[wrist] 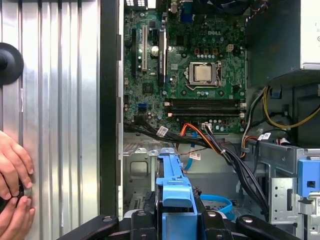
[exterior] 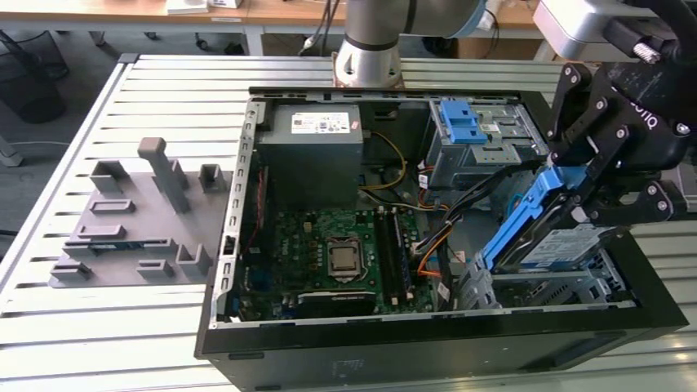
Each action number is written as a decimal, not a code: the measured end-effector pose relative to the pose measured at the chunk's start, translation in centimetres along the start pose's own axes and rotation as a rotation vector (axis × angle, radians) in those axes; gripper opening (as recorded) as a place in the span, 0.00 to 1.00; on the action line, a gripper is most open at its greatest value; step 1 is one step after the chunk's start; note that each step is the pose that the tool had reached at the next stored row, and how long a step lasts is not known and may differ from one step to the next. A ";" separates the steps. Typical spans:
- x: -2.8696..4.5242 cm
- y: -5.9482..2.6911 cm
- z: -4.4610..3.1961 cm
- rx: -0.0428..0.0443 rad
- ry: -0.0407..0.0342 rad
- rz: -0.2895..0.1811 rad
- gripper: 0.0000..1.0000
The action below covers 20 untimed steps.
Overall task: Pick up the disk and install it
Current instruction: 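Insert the disk into the insertion slot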
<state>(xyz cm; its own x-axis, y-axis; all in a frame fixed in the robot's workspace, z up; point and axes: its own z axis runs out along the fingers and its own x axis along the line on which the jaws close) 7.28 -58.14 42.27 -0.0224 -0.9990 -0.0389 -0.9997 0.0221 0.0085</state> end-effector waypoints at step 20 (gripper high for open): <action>0.15 -0.01 1.32 0.0000 0.0001 0.000 0.36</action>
<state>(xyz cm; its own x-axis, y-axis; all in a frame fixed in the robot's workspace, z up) 7.28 -58.24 40.95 -0.0226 -0.9990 -0.0387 -0.9997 0.0223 0.0084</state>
